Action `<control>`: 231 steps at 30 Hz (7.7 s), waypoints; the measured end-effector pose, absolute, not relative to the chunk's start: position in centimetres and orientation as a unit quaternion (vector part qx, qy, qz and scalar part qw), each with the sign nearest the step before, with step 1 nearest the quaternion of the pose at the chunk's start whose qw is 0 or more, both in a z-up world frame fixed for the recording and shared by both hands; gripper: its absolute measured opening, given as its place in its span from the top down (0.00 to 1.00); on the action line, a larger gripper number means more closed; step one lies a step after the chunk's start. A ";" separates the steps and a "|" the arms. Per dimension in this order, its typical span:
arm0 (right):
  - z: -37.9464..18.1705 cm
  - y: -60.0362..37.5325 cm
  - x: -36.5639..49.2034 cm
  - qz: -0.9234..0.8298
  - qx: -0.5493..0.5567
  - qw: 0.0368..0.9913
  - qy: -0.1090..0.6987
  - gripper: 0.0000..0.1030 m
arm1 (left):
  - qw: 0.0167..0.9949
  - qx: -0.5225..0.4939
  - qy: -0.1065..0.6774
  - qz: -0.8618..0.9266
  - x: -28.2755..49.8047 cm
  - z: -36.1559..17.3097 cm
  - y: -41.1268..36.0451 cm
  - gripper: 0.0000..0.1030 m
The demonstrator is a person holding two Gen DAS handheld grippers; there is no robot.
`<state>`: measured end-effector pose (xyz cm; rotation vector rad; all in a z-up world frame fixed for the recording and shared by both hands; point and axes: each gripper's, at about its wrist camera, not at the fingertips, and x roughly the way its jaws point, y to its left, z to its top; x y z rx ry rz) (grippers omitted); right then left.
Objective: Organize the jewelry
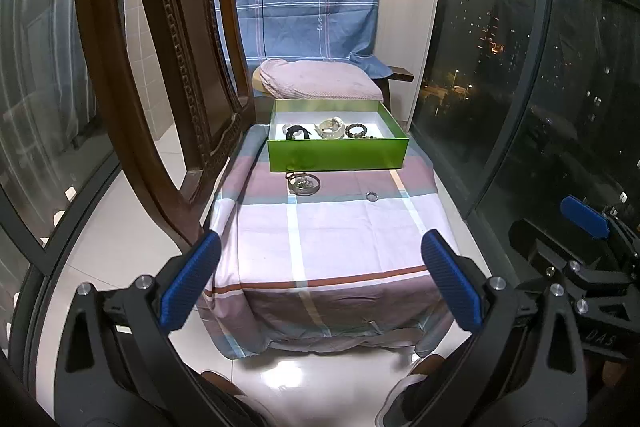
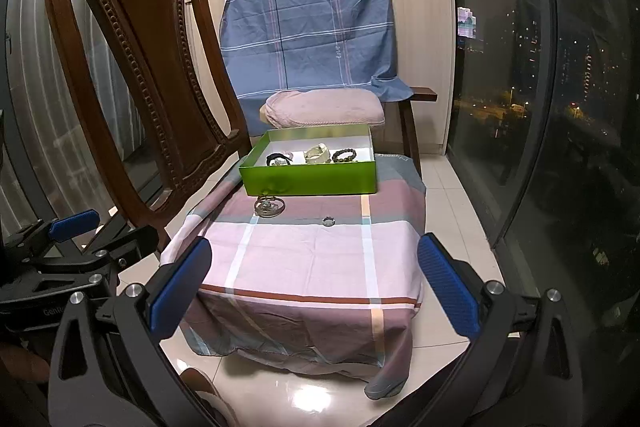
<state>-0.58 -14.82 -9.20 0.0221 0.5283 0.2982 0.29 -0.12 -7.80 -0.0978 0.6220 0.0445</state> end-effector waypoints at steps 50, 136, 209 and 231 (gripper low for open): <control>-18.4 -16.3 7.9 0.152 0.055 0.911 0.379 0.03 | 0.894 -0.029 0.435 -0.103 24.9 -16.7 5.6 0.91; -16.8 -13.4 11.3 0.154 -0.006 0.930 0.334 0.03 | 0.897 -0.015 0.442 0.019 18.3 -22.3 2.2 0.41; -6.2 -15.9 4.6 0.153 0.028 0.957 0.246 0.80 | 0.950 -0.048 0.308 -0.031 6.4 -5.8 -0.2 0.92; -4.4 -11.1 25.8 0.217 0.032 0.936 0.277 0.80 | 0.928 -0.063 0.359 -0.070 26.3 -3.7 1.4 0.92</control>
